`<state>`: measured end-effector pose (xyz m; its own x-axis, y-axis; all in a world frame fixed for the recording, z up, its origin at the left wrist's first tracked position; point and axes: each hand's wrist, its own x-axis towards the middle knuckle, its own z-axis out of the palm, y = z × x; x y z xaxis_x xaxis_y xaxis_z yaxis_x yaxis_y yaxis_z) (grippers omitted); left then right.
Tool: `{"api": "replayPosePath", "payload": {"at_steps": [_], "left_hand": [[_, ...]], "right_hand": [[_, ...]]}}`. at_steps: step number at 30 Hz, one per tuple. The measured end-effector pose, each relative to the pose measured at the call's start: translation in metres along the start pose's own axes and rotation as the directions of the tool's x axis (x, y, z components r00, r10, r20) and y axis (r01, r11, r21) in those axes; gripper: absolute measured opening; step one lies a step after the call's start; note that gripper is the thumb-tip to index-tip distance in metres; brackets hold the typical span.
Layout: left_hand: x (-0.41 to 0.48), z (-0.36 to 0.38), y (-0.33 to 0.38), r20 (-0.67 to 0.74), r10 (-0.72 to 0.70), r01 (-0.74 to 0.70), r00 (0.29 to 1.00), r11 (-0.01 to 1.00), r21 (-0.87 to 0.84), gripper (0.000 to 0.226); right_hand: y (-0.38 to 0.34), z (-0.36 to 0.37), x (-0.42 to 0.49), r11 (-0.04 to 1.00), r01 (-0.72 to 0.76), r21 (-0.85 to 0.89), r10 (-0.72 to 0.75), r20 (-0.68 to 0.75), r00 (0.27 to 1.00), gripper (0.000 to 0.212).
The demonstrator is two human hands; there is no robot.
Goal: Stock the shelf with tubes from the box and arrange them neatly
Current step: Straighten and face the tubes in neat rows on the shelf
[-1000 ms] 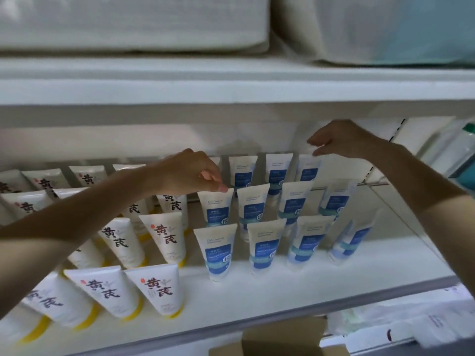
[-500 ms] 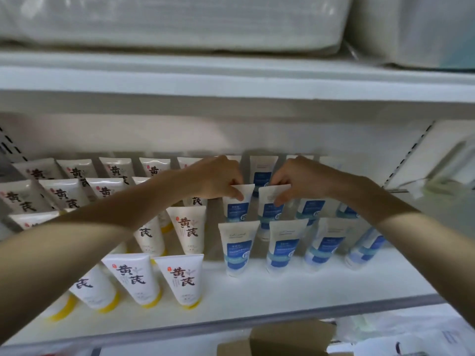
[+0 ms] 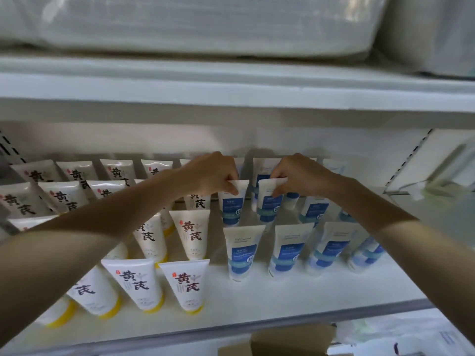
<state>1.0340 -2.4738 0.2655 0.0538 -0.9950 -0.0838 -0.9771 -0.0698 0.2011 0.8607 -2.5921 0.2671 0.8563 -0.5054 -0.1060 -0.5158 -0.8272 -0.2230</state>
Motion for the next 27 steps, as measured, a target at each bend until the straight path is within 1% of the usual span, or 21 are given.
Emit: {"api": "replayPosePath", "payload": {"at_steps": [4, 8, 12, 14, 17, 20, 22, 25, 27], "left_hand": [[0.003, -0.001, -0.002, 0.004, -0.002, 0.002, 1.0, 1.0, -0.021, 0.029], [0.005, -0.002, -0.001, 0.01, 0.001, -0.001, 1.0, 1.0, -0.008, 0.03], [0.007, -0.004, 0.001, 0.061, -0.003, 0.002, 0.998, 1.0, 0.02, 0.033], [0.007, -0.006, 0.003, 0.081, -0.007, 0.004, 0.997, 0.999, 0.037, 0.033], [0.01, -0.011, 0.009, 0.075, 0.008, -0.011, 0.997, 1.0, 0.029, 0.032], [0.016, -0.013, 0.021, 0.037, 0.028, -0.028, 0.999, 1.0, -0.001, 0.033], [0.022, -0.009, 0.031, 0.041, 0.035, -0.035, 0.999, 0.999, -0.007, 0.037], [0.033, 0.001, 0.041, 0.073, 0.052, -0.053, 0.996, 0.998, 0.02, 0.038], [0.04, 0.006, 0.044, 0.079, 0.049, -0.051, 0.996, 0.999, 0.016, 0.035]], "right_hand": [[-0.004, 0.002, 0.004, 1.0, -0.002, 0.024, 0.002, -0.005, 1.0, 0.013], [-0.005, 0.001, 0.006, 1.0, 0.008, 0.021, -0.008, 0.0, 1.0, 0.018], [-0.005, 0.0, 0.004, 0.999, 0.011, 0.051, -0.011, 0.016, 1.0, 0.021], [-0.002, -0.006, 0.0, 0.996, 0.02, 0.091, -0.022, 0.017, 1.0, 0.025], [0.014, -0.025, -0.011, 0.977, -0.001, 0.214, 0.003, -0.011, 1.0, 0.035], [0.035, -0.041, -0.029, 0.964, -0.045, 0.262, 0.051, -0.018, 0.999, 0.034], [0.046, -0.042, -0.039, 0.969, -0.079, 0.233, 0.078, 0.013, 0.997, 0.032], [0.057, -0.033, -0.047, 0.995, -0.055, 0.082, 0.048, 0.081, 0.996, 0.026], [0.063, -0.024, -0.047, 0.999, -0.045, 0.015, 0.043, 0.099, 0.994, 0.02]]}}
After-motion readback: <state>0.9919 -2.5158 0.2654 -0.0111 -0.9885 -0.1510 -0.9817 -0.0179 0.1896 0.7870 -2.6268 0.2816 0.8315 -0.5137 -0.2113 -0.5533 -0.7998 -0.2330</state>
